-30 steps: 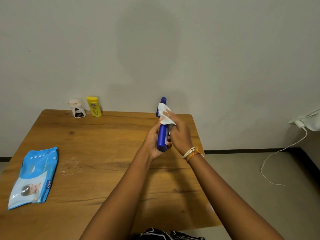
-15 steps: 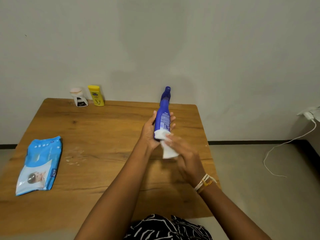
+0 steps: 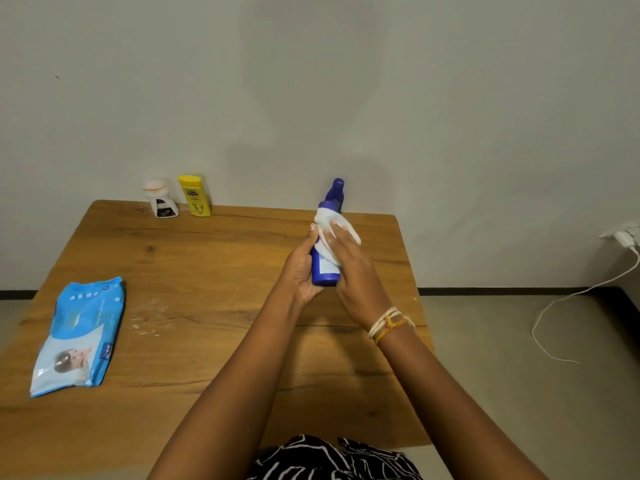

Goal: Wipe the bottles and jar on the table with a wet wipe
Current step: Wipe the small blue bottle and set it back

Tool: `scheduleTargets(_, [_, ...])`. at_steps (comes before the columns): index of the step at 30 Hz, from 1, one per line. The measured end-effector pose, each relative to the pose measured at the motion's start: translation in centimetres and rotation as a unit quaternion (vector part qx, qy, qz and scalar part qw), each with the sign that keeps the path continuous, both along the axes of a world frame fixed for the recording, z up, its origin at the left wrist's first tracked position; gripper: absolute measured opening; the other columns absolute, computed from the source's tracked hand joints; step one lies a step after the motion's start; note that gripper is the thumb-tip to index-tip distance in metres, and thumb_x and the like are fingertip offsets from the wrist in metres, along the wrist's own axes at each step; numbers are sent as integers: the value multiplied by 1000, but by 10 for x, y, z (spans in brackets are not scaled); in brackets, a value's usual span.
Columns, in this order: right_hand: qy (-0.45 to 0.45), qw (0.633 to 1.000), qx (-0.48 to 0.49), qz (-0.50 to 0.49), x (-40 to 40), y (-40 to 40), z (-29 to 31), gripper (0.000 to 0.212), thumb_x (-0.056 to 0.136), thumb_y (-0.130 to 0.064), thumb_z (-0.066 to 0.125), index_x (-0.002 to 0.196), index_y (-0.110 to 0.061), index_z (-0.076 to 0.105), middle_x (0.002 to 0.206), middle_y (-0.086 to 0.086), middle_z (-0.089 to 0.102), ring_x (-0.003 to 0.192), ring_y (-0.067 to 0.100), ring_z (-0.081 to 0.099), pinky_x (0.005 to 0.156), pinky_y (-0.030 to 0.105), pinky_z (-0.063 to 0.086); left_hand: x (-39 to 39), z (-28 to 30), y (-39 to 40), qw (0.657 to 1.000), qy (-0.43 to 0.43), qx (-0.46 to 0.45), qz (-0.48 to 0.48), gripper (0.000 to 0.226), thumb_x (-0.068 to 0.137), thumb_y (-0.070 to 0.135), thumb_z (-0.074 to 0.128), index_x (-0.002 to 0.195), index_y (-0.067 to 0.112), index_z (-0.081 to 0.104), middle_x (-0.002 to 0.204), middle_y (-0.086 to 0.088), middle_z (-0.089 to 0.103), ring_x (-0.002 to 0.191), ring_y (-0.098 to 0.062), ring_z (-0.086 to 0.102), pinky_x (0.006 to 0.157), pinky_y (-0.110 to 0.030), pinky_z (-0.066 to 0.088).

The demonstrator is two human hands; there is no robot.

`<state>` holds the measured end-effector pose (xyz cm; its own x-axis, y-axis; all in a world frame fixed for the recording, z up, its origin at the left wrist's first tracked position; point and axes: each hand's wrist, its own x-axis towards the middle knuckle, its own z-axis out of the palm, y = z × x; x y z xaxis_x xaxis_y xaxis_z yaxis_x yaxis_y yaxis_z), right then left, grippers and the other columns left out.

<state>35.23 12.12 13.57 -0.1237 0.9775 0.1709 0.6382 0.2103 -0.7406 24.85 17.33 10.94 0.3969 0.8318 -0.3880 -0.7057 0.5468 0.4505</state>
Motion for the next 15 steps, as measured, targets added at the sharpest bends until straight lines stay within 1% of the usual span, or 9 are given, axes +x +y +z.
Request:
scheduleTargets(3, [-13, 999, 42, -3, -3, -30, -18, 72, 87, 16, 45, 146, -22, 30, 156, 0, 25, 145, 14, 20, 110, 22, 33, 1, 6, 2, 1000, -22, -3, 11, 48, 101, 41, 35, 126, 3, 53, 128, -14, 60, 115, -25, 58, 97, -39, 46])
scheduleTargets(5, [-10, 997, 74, -8, -6, -46, -25, 71, 83, 18, 44, 144, -18, 37, 154, 3, 32, 145, 14, 22, 111, 22, 30, 3, 3, 3, 999, -32, -2, 26, 48, 102, 39, 33, 128, 2, 50, 130, -16, 57, 120, -27, 54, 100, -36, 43])
scheduleTargets(7, [39, 994, 102, -20, -3, -55, -30, 61, 82, 17, 44, 135, -12, 49, 145, 6, 46, 139, 15, 35, 111, 27, 35, 5, 4, 4, 998, -40, -16, 41, 44, 101, 38, 38, 122, 3, 53, 120, -14, 62, 108, -27, 61, 92, -34, 50])
scheduleTargets(9, [185, 977, 74, -81, 1, -54, -27, 46, 83, 13, 42, 117, -7, 65, 127, 8, 62, 123, 16, 55, 101, 33, 47, 6, 3, 5, 994, -59, -57, 65, 44, 98, 40, 44, 119, 3, 54, 109, -12, 65, 89, -26, 70, 75, -32, 58])
scheduleTargets(10, [300, 942, 35, -144, 2, -49, -22, 41, 84, 13, 42, 107, -5, 70, 115, 7, 69, 110, 18, 63, 90, 36, 55, 5, 3, 5, 990, -74, -84, 80, 46, 97, 41, 46, 121, 2, 52, 106, -13, 65, 82, -27, 71, 68, -33, 59])
scheduleTargets(11, [399, 891, 5, -218, 4, -41, -16, 39, 85, 14, 42, 99, -6, 73, 104, 5, 73, 97, 18, 67, 75, 34, 58, 5, 4, 6, 985, -89, -112, 94, 49, 97, 43, 47, 125, 2, 50, 105, -15, 64, 78, -28, 71, 63, -34, 60])
scheduleTargets(12, [454, 845, -1, -284, 7, -33, -11, 40, 86, 14, 42, 96, -7, 74, 97, 3, 74, 88, 18, 68, 65, 28, 58, 6, 6, 7, 980, -97, -139, 107, 51, 98, 43, 45, 128, 2, 48, 105, -17, 63, 78, -30, 70, 60, -35, 60])
scheduleTargets(13, [457, 828, 11, -324, 8, -27, -7, 41, 87, 14, 42, 99, -9, 74, 98, 3, 73, 87, 19, 67, 62, 23, 56, 7, 8, 9, 975, -100, -160, 119, 51, 99, 42, 43, 131, 1, 45, 104, -19, 63, 81, -31, 68, 58, -38, 60])
scheduleTargets(15, [373, 866, 51, -329, 3, -23, 1, 45, 88, 15, 40, 116, -7, 66, 119, 8, 66, 106, 18, 62, 76, 19, 55, 12, 16, 11, 969, -87, -189, 132, 51, 101, 39, 39, 133, 0, 43, 97, -21, 62, 82, -30, 63, 57, -41, 59])
